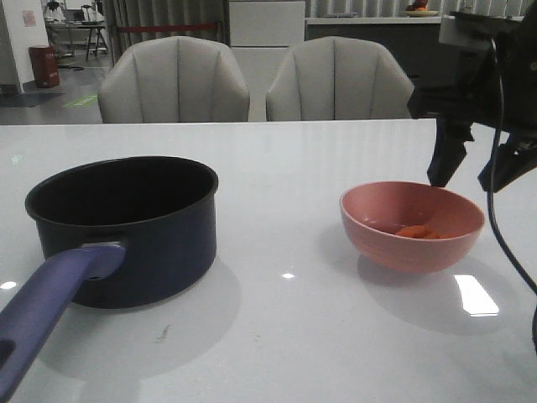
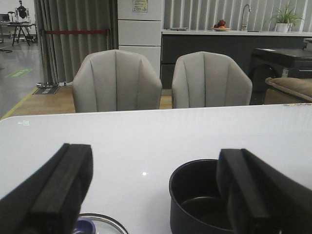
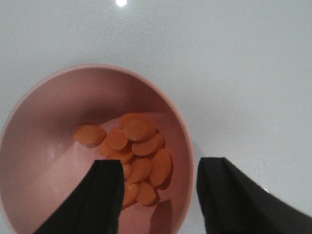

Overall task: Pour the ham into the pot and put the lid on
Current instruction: 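Lower the right gripper onto the pink bowl rim and grasp it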

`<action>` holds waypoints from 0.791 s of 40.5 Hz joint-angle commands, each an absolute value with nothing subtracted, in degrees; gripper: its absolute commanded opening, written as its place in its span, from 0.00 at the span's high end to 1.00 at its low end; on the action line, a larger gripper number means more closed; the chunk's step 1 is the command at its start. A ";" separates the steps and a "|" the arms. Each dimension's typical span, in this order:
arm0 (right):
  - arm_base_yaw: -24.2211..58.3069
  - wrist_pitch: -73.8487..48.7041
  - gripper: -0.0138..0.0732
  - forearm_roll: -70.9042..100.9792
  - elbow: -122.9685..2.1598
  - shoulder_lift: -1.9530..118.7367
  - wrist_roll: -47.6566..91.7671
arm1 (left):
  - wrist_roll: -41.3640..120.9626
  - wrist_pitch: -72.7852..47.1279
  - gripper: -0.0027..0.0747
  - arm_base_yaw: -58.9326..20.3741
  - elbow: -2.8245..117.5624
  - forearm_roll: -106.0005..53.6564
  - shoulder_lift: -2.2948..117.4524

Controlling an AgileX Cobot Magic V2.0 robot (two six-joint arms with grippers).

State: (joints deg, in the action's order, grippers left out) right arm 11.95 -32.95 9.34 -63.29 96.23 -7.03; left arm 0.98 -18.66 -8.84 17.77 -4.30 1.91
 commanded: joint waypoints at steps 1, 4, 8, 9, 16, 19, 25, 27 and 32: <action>11.48 -31.48 0.32 8.84 -65.86 96.86 -6.34 | 0.97 -14.58 0.24 -9.31 19.17 -4.83 2.58; 11.27 -31.08 0.32 8.68 -65.99 98.41 -6.34 | 0.97 -14.58 0.24 -9.31 19.17 -4.83 2.58; 10.76 -30.62 0.32 8.57 -65.99 100.18 -6.34 | 0.97 -14.58 0.24 -9.31 19.17 -4.83 2.58; 10.70 -30.59 0.32 8.57 -65.99 100.58 -6.34 | 0.97 -14.58 0.24 -9.31 19.17 -4.83 2.58; 10.53 -29.52 0.51 8.64 -66.05 101.68 -6.34 | 0.97 -14.58 0.24 -9.31 19.17 -4.83 2.58; 10.53 -29.36 0.68 9.44 -66.37 101.45 -6.34 | 0.97 -14.58 0.24 -9.31 19.17 -4.83 2.58; 10.53 -31.00 0.67 9.62 -68.17 100.06 -6.28 | 0.97 -14.58 0.24 -9.31 19.17 -4.83 2.58; 10.53 -30.10 0.68 9.62 -68.53 99.36 -6.28 | 0.97 -14.58 0.24 -9.31 19.17 -4.83 2.58; 10.80 -28.28 0.68 10.10 -69.92 97.21 -6.21 | 0.97 -14.58 0.24 -9.31 19.17 -4.83 2.58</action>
State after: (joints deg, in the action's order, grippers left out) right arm 10.78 -31.64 9.51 -67.06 101.97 -6.88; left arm 0.98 -18.77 -8.84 17.77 -4.30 1.91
